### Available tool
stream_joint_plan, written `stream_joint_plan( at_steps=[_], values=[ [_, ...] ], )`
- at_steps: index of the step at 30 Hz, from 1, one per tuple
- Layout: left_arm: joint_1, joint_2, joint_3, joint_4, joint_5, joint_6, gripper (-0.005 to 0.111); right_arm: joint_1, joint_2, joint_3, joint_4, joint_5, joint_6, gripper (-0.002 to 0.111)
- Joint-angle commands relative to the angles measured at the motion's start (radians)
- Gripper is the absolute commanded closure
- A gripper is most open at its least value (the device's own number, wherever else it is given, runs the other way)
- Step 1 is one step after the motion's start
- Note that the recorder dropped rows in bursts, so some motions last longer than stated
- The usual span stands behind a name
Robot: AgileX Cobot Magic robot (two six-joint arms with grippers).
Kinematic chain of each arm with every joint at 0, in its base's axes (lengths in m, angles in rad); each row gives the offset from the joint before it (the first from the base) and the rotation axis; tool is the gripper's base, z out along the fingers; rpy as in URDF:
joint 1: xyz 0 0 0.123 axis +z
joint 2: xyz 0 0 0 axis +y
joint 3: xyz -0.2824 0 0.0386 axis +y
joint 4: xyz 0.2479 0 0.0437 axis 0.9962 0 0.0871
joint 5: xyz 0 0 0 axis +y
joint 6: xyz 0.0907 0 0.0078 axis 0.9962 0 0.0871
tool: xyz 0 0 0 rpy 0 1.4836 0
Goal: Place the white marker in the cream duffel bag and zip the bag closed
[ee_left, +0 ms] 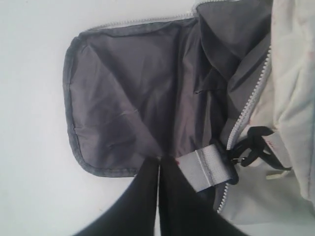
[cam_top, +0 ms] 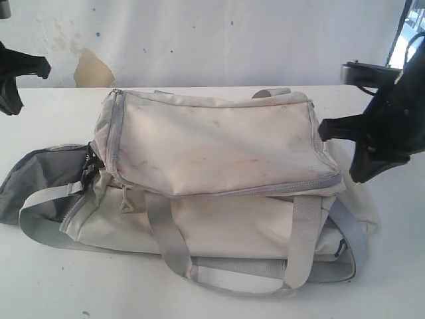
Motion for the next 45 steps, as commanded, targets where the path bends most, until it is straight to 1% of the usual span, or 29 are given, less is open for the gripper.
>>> stream_joint_plan(
  at_steps=[1, 4, 7, 12, 19, 25, 30, 36, 45],
  values=[
    [0.028, -0.033, 0.051, 0.005, 0.002, 0.001, 0.107, -0.095, -0.013, -0.007, -0.010, 0.010, -0.043, 0.108],
    [0.046, -0.056, 0.092, 0.005, -0.003, 0.027, 0.107, -0.138, -0.013, -0.007, -0.010, -0.004, -0.092, 0.108],
    [0.058, -0.085, 0.127, 0.005, -0.029, 0.027, 0.107, -0.161, -0.013, -0.007, -0.021, -0.031, -0.091, 0.108],
    [0.058, -0.115, 0.160, 0.005, -0.033, 0.068, 0.107, -0.163, -0.013, -0.007, -0.042, -0.023, -0.106, 0.108],
    [0.058, -0.131, 0.207, 0.005, -0.057, 0.057, 0.107, -0.163, -0.013, -0.007, -0.120, 0.014, -0.102, 0.108],
    [0.058, -0.182, 0.230, 0.007, -0.058, 0.067, 0.107, -0.163, -0.042, -0.007, -0.120, 0.025, -0.102, 0.108],
    [0.058, -0.271, 0.230, 0.007, -0.064, 0.079, 0.107, -0.163, -0.132, -0.007, -0.121, 0.025, -0.102, 0.108],
    [0.058, -0.409, 0.230, 0.007, -0.075, 0.079, 0.107, -0.163, -0.292, -0.007, -0.119, 0.023, -0.102, 0.108],
    [0.058, -0.690, 0.230, 0.007, -0.070, 0.079, 0.107, -0.163, -0.585, -0.007, -0.119, 0.027, -0.108, 0.108]
  ],
)
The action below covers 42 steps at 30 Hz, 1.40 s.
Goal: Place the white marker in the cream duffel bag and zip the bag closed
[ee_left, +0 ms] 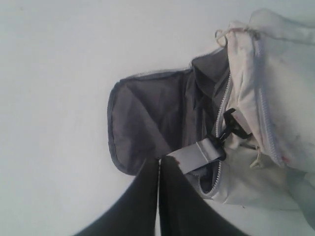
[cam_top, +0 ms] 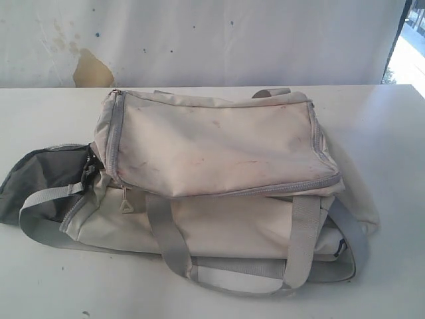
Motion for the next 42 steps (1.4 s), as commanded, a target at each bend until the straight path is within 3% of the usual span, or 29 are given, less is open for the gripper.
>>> stream_joint_plan(
  at_steps=[1, 17, 33, 42],
  values=[
    [0.001, -0.150, 0.001, 0.005, -0.003, 0.001, 0.107, -0.006, -0.163, -0.006, -0.004, 0.006, -0.021, 0.108],
    [0.001, -0.636, -0.124, 0.005, -0.014, 0.001, 0.107, -0.006, -0.689, -0.006, -0.003, 0.002, -0.059, 0.108],
    [0.001, -0.950, -0.144, 0.037, 0.021, 0.001, 0.107, -0.004, -1.084, -0.006, -0.049, 0.011, -0.059, 0.108],
    [0.001, -1.058, -0.144, 0.041, 0.050, -0.006, 0.107, 0.003, -1.150, -0.017, -0.152, 0.071, -0.059, 0.108]
  ],
)
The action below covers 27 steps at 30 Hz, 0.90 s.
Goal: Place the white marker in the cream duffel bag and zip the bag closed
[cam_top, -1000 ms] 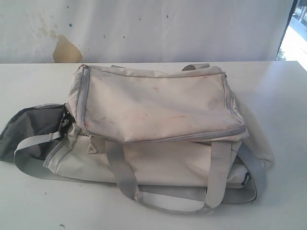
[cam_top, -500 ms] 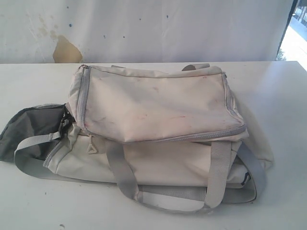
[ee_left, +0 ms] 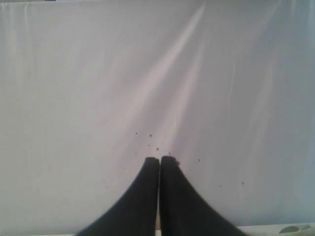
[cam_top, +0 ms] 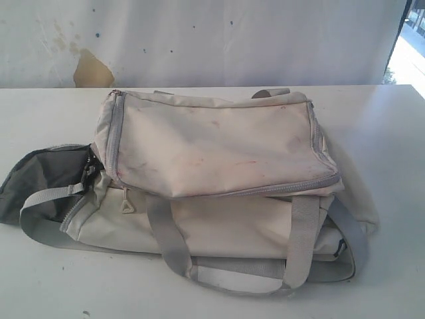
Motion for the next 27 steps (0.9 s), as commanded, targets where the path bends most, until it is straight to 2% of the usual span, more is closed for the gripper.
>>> stream_joint_plan(
  at_steps=[1, 8, 16, 18, 21, 25, 27],
  values=[
    [0.000, -0.047, 0.000, 0.016, 0.000, -0.006, 0.107, 0.012, 0.002, -0.011, -0.046, 0.033, -0.002, 0.108],
    [0.000, -0.098, 0.000, 0.032, -0.002, -0.010, 0.107, 0.067, 0.002, -0.011, -0.056, 0.033, -0.002, 0.108],
    [0.000, -0.100, 0.000, 0.032, -0.005, -0.006, 0.107, 0.067, 0.002, -0.011, -0.050, 0.033, -0.002, 0.108],
    [0.000, -0.100, 0.003, 0.032, 0.007, 0.057, 0.107, 0.067, 0.002, -0.011, -0.050, 0.033, -0.002, 0.108],
    [0.000, -0.100, -0.002, 0.047, 0.047, 0.009, 0.107, 0.067, 0.002, -0.011, -0.050, 0.033, 0.003, 0.108],
    [0.000, -0.100, 0.104, 0.087, -0.009, -0.032, 0.107, 0.067, 0.002, 0.017, -0.050, 0.003, 0.074, 0.108],
    [0.000, -0.100, 0.232, 0.087, -0.084, -0.084, 0.107, 0.067, 0.002, 0.072, -0.050, -0.018, 0.077, 0.108]
  ],
)
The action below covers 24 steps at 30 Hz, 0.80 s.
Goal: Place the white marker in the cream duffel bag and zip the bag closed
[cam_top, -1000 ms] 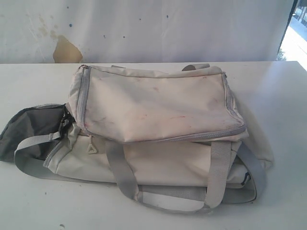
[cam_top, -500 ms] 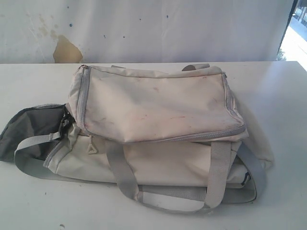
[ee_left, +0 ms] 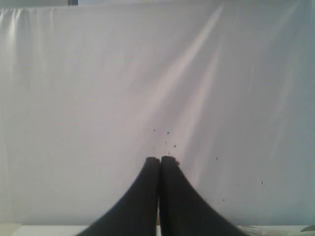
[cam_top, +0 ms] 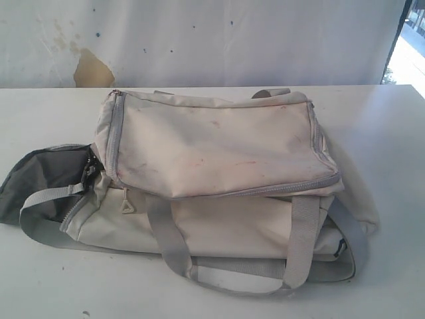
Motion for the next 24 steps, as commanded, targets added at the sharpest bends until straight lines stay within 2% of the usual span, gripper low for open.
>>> stream_joint_plan(
  at_steps=[1, 3, 9, 11, 13, 18, 24],
  values=[
    [0.000, 0.004, 0.166, 0.015, -0.102, -0.061, 0.107, 0.002, 0.002, 0.076, -0.004, -0.044, 0.018, 0.108],
    [0.000, 0.004, 0.252, 0.013, -0.154, -0.061, 0.107, 0.002, 0.002, 0.115, -0.004, -0.059, 0.023, 0.108],
    [0.000, 0.004, 0.651, -0.002, -0.424, -0.061, 0.107, 0.002, 0.002, 0.280, -0.004, -0.186, 0.033, 0.108],
    [0.000, 0.004, 0.740, -0.007, -0.476, -0.061, 0.107, 0.002, 0.002, 0.318, -0.004, -0.218, 0.033, 0.108],
    [0.000, 0.004, 0.810, -0.022, -0.549, -0.061, 0.107, 0.002, 0.002, 0.349, -0.004, -0.243, 0.033, 0.108],
    [0.000, 0.004, 0.979, -0.037, -0.831, -0.058, 0.107, 0.002, 0.002, 0.465, -0.006, -0.343, 0.036, 0.108],
    [0.000, 0.004, 1.128, -0.043, -1.048, -0.053, 0.107, 0.002, 0.002, 0.633, -0.006, -0.520, 0.036, 0.108]
  ],
)
